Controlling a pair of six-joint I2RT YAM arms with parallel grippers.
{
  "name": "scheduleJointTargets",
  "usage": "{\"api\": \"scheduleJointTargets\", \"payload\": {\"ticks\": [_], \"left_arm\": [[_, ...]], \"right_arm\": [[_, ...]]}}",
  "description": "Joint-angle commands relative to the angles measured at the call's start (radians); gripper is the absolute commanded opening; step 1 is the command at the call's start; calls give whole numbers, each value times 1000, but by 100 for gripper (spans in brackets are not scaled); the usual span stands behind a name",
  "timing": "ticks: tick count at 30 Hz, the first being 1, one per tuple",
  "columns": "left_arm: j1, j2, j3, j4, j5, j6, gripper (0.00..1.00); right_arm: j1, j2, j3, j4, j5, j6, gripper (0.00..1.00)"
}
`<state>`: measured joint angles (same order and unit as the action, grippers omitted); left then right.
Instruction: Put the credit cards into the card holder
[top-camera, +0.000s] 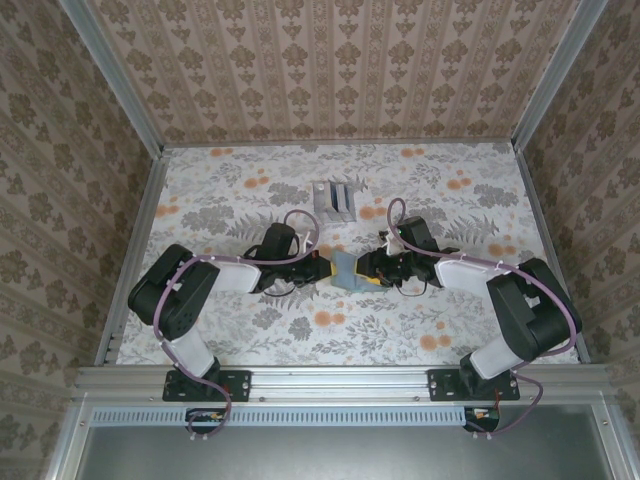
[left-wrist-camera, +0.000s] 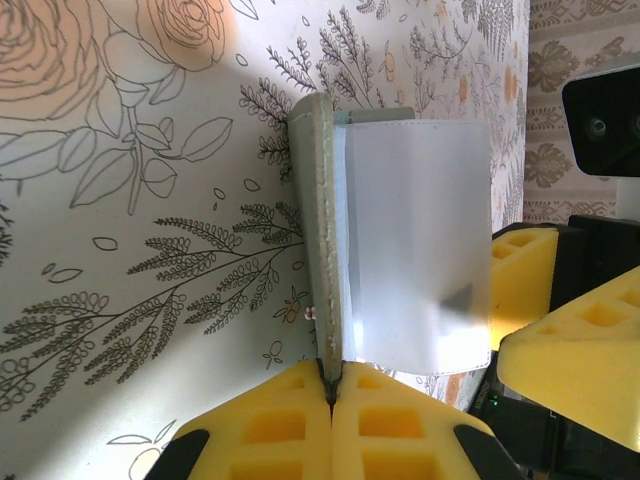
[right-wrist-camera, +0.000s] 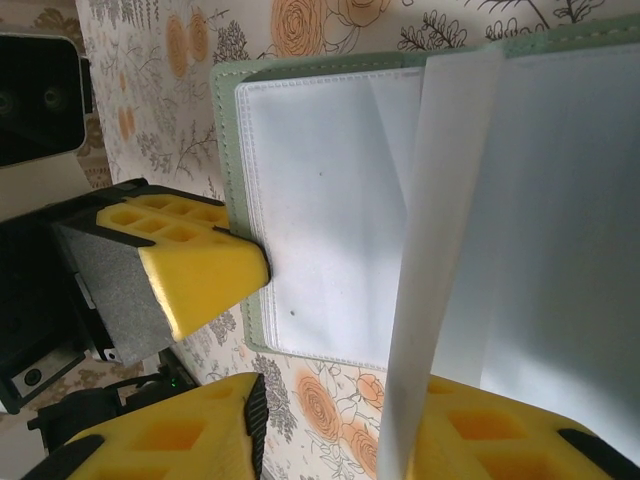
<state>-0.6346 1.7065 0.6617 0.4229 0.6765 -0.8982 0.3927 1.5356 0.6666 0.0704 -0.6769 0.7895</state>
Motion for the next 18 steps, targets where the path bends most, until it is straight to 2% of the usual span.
{"api": "scheduleJointTargets", "payload": {"ticks": [1,9,18], "left_arm": [[-8,-18,-4,2,-8,-1,0],[-12,-20,2,4,-9,-2,0],[-14,-12,17,-2,-5,0,0]], "right_arm": [[-1,23,29,-35,18,3,38],[10,59,67,-138,117,-58,37],[21,115,94,-146,114,-60,39]]}}
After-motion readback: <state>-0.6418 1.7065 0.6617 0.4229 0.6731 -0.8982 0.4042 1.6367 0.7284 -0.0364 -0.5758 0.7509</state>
